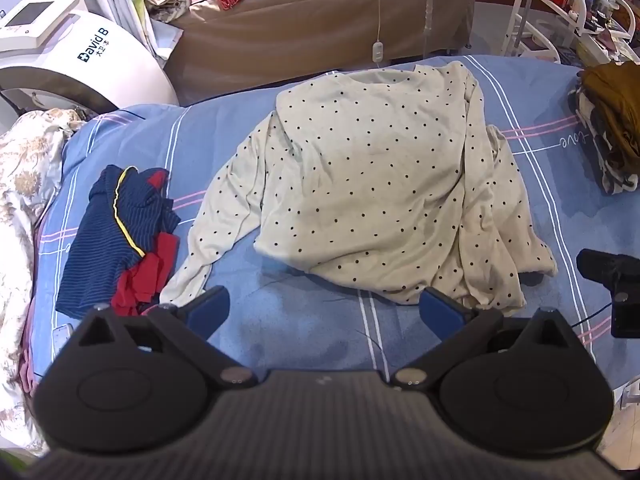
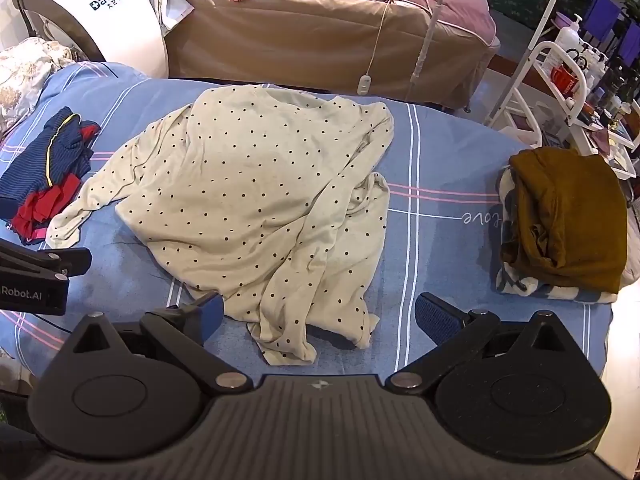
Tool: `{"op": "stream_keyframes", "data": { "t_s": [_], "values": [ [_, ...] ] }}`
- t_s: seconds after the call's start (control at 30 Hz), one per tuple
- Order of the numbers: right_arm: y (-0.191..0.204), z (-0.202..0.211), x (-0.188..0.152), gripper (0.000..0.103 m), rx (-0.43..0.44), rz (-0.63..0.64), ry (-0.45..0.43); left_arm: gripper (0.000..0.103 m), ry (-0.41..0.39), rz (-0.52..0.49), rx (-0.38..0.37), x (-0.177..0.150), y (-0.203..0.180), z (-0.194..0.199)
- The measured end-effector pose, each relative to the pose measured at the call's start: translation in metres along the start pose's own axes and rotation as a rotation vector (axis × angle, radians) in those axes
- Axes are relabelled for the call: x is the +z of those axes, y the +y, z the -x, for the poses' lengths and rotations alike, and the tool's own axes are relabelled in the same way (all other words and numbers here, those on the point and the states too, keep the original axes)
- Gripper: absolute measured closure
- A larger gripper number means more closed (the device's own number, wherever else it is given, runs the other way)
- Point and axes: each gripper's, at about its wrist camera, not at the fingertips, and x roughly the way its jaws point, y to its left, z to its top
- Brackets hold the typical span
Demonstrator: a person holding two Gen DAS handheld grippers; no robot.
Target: Fold small clothes
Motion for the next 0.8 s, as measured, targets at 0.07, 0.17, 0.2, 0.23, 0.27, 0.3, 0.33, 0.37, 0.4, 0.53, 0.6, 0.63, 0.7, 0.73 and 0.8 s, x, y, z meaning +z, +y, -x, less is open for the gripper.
{"op": "stream_keyframes", "data": {
  "t_s": [0.07,0.17,0.2,0.23,0.27,0.3,0.33,0.37,0.4,0.53,0.6,0.63,0.7,0.73,0.8],
  "values": [
    [0.0008,-0.0002,-0.0010,0.000,-0.001,0.001,-0.003,0.000,-0.001,0.000,0.001,0.0000,0.0005,-0.0005],
    [0.0005,0.0004,-0.0015,0.000,0.000,0.000,-0.007,0.000,0.001,0.000,0.006,0.0004,0.0004,-0.0021],
    [0.0006,0.0004,-0.0019,0.000,0.001,0.000,-0.009,0.000,0.002,0.002,0.006,0.0011,0.0004,-0.0019],
    [0.0004,0.0004,-0.0019,0.000,0.003,0.000,-0.010,0.000,0.002,0.001,0.006,0.0010,0.0002,-0.0019],
    [0.0005,0.0002,-0.0021,0.000,0.004,0.002,-0.009,0.000,0.002,0.001,0.007,0.0009,0.0001,-0.0023],
    [0.0004,0.0003,-0.0023,0.000,0.005,0.003,-0.009,0.000,0.001,-0.001,0.006,0.0007,0.0003,-0.0021],
    [0.0005,0.0004,-0.0019,0.000,0.007,0.004,-0.008,0.000,0.000,-0.001,0.006,0.0005,0.0004,-0.0022],
    [0.0007,0.0006,-0.0018,0.000,0.007,0.006,-0.009,0.000,0.000,0.000,0.006,0.0005,0.0005,-0.0025],
    [0.0007,0.0005,-0.0017,0.000,0.008,0.008,-0.009,0.000,0.001,0.000,0.005,0.0004,0.0006,-0.0030],
    [0.0008,-0.0004,-0.0010,0.000,0.012,0.013,-0.004,0.000,0.000,-0.001,0.005,0.0005,0.0004,-0.0024],
    [0.0013,-0.0002,-0.0008,0.000,0.013,0.017,-0.004,0.000,-0.001,-0.002,0.005,0.0006,0.0005,-0.0023],
    [0.0017,-0.0001,-0.0011,0.000,0.014,0.019,-0.005,0.000,0.000,-0.002,0.006,0.0009,0.0007,-0.0022],
    [0.0022,0.0000,-0.0012,0.000,0.016,0.020,-0.006,0.000,0.001,-0.001,0.005,0.0013,0.0007,-0.0025],
    [0.0023,0.0000,-0.0012,0.000,0.017,0.020,-0.005,0.000,0.001,0.000,0.005,0.0010,0.0003,-0.0029],
    [0.0025,-0.0004,-0.0006,0.000,0.018,0.019,-0.003,0.000,0.003,0.003,0.004,0.0011,0.0002,-0.0038]
  ]
}}
